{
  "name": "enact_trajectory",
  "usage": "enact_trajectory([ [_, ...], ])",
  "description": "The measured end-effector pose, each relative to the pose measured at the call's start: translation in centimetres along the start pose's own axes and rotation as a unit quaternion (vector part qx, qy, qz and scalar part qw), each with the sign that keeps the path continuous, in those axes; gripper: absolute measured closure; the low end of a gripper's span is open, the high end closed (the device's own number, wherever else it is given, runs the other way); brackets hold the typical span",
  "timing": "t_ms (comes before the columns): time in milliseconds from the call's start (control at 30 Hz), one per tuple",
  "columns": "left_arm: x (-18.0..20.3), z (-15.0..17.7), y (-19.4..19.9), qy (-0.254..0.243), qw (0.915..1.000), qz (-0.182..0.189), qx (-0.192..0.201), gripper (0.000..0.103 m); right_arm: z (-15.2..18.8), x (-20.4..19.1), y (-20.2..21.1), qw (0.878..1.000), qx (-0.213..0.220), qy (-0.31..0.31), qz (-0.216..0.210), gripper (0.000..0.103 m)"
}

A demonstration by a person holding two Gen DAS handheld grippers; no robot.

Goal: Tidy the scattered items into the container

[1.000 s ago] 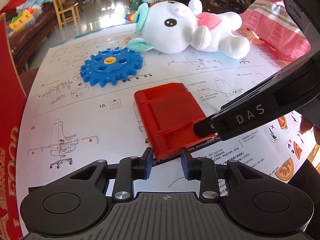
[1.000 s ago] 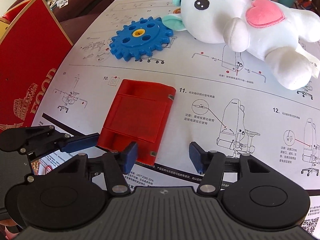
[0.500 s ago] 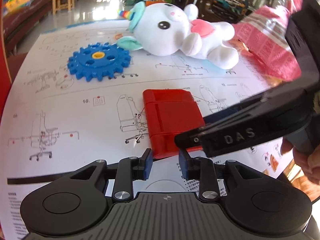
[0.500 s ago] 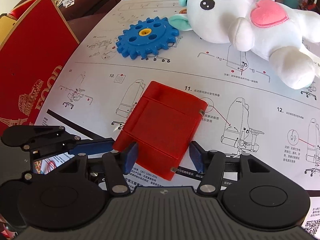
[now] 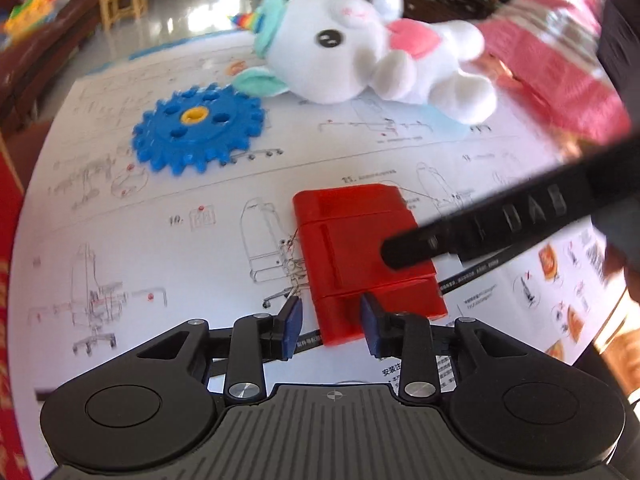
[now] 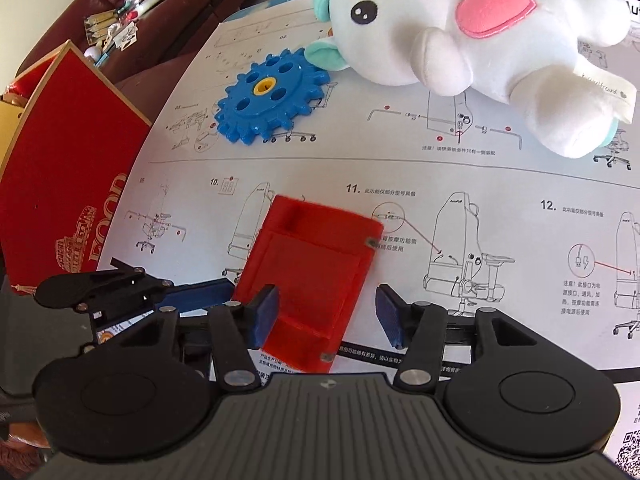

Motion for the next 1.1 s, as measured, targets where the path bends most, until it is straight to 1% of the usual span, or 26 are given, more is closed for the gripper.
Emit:
enact_trajectory([
  [33, 0.3, 0.1, 0.0, -0.019, 0.9998, -0.005, 0.003, 0.068, -0.3, 0.2, 0.1, 1.0, 0.003, 0.004, 0.001, 0.043],
  [67, 0.4, 0.1, 0.0, -0.028, 0.9996, -0.007, 0.005, 0.068, -0.7, 0.2, 0.2, 1.0, 0.005, 0.008, 0.001, 0.043],
  [100, 0.2, 0.2, 0.0, -0.025, 0.9997, -0.004, 0.005, 0.068, -1.0, 0.3, 0.2, 1.0, 0.006, 0.014, 0.0, 0.042],
  [133, -0.1, 0.3, 0.0, -0.018, 0.9998, 0.0, 0.006, 0.072, -1.3, 0.4, 0.1, 1.0, 0.007, 0.019, -0.002, 0.042],
  [200, -0.6, 0.6, 0.1, -0.009, 0.9998, 0.01, 0.013, 0.072, -1.8, 0.5, -0.1, 1.0, 0.006, 0.025, -0.006, 0.039],
  [233, -0.7, 0.9, 0.2, -0.014, 0.9996, 0.011, 0.02, 0.071, -2.0, 0.5, -0.4, 1.0, 0.004, 0.025, -0.01, 0.038],
  [300, -0.5, 1.6, 0.5, -0.035, 0.9988, 0.003, 0.036, 0.071, -2.1, 0.4, -0.9, 1.0, -0.002, 0.021, -0.022, 0.037],
  [367, -0.3, 1.9, 0.7, -0.042, 0.9981, -0.003, 0.045, 0.071, -2.0, 0.2, -1.4, 0.999, -0.006, 0.016, -0.033, 0.036],
  [433, -0.5, 2.1, 0.7, -0.034, 0.9983, 0.0, 0.047, 0.07, -1.8, 0.1, -2.0, 0.999, -0.011, 0.008, -0.042, 0.035],
  [467, -0.7, 2.1, 0.7, -0.028, 0.9986, 0.004, 0.045, 0.07, -1.7, 0.1, -2.1, 0.999, -0.01, 0.005, -0.047, 0.033],
  [500, -0.9, 2.0, 0.7, -0.02, 0.9988, 0.009, 0.043, 0.07, -1.7, -0.1, -2.1, 0.998, -0.009, -0.001, -0.056, 0.031],
  [533, -1.1, 1.8, 0.6, -0.01, 0.9991, 0.014, 0.038, 0.069, -1.6, -0.2, -2.4, 0.997, -0.016, -0.016, -0.076, 0.031],
  [567, -1.3, 1.8, 0.6, 0.0, 0.9993, 0.019, 0.033, 0.068, -1.5, -0.4, -2.4, 0.997, -0.013, -0.021, -0.078, 0.027],
  [600, -1.4, 1.7, 0.6, 0.003, 0.9993, 0.022, 0.03, 0.067, -1.3, -0.8, -2.3, 0.997, -0.012, -0.014, -0.074, 0.026],
  [633, -1.5, 1.7, 0.6, 0.005, 0.9992, 0.026, 0.029, 0.06, -1.3, -0.9, -2.3, 0.997, -0.012, -0.016, -0.076, 0.026],
  [700, -1.6, 1.8, 0.7, 0.013, 0.999, 0.031, 0.029, 0.06, -1.1, -0.2, -2.2, 0.994, -0.012, -0.049, -0.094, 0.026],
  [767, -1.8, 1.6, 0.7, 0.025, 0.9986, 0.039, 0.024, 0.054, -0.8, 0.5, -2.0, 0.99, -0.012, -0.082, -0.11, 0.026],
  [800, -1.8, 1.6, 0.7, 0.031, 0.9984, 0.042, 0.021, 0.055, -0.6, 0.7, -1.8, 0.99, -0.012, -0.088, -0.112, 0.026],
  [833, -1.8, 1.6, 0.7, 0.033, 0.9983, 0.043, 0.02, 0.061, -0.4, 0.7, -1.7, 0.989, -0.013, -0.091, -0.113, 0.026],
  [933, -1.7, 1.7, 0.8, 0.03, 0.9983, 0.045, 0.02, 0.063, 0.3, 0.7, -1.3, 0.989, -0.009, -0.099, -0.112, 0.026],
  [1000, -1.7, 1.8, 0.9, 0.028, 0.9983, 0.047, 0.019, 0.064, 0.5, 1.1, -1.0, 0.986, -0.002, -0.117, -0.12, 0.026],
  [1100, -1.9, 1.9, 1.0, 0.04, 0.9976, 0.055, 0.014, 0.065, 0.6, 1.4, -0.5, 0.981, 0.007, -0.136, -0.136, 0.026],
])
Point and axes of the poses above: each gripper's, at about its wrist camera, not at the fingertips, and y roughly against the way its jaws point, x to its right, z to its underside, the point moved 2 cm from there along -y, roughly the way its jaws point, and after that the axes turned 7 degrees about y, right-handed, at the moved point
